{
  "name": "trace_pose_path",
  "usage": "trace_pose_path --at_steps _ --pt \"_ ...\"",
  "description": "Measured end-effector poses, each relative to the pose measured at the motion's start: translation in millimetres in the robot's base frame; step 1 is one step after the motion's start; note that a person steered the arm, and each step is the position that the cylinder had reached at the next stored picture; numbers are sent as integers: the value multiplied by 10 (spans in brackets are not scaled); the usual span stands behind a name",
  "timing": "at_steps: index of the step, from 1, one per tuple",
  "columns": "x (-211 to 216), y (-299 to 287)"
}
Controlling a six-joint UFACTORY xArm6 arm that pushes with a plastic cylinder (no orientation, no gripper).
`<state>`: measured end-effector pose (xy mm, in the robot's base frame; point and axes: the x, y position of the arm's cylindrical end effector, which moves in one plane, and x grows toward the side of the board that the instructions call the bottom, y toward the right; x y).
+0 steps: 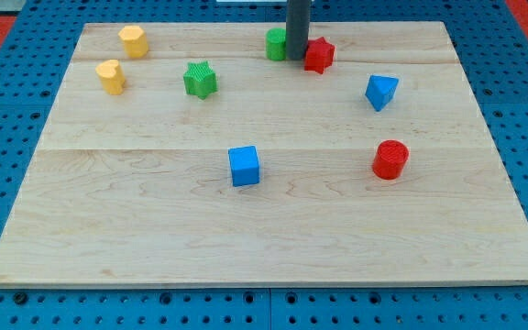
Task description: Push red star towards the top right
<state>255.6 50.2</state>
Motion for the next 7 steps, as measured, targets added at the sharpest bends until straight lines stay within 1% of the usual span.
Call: trace_pose_path --at_steps 1,3,5,6,7 --pt "10 384" --pt "73 387" --pt "262 426" --pt "284 730" --pt "133 746"
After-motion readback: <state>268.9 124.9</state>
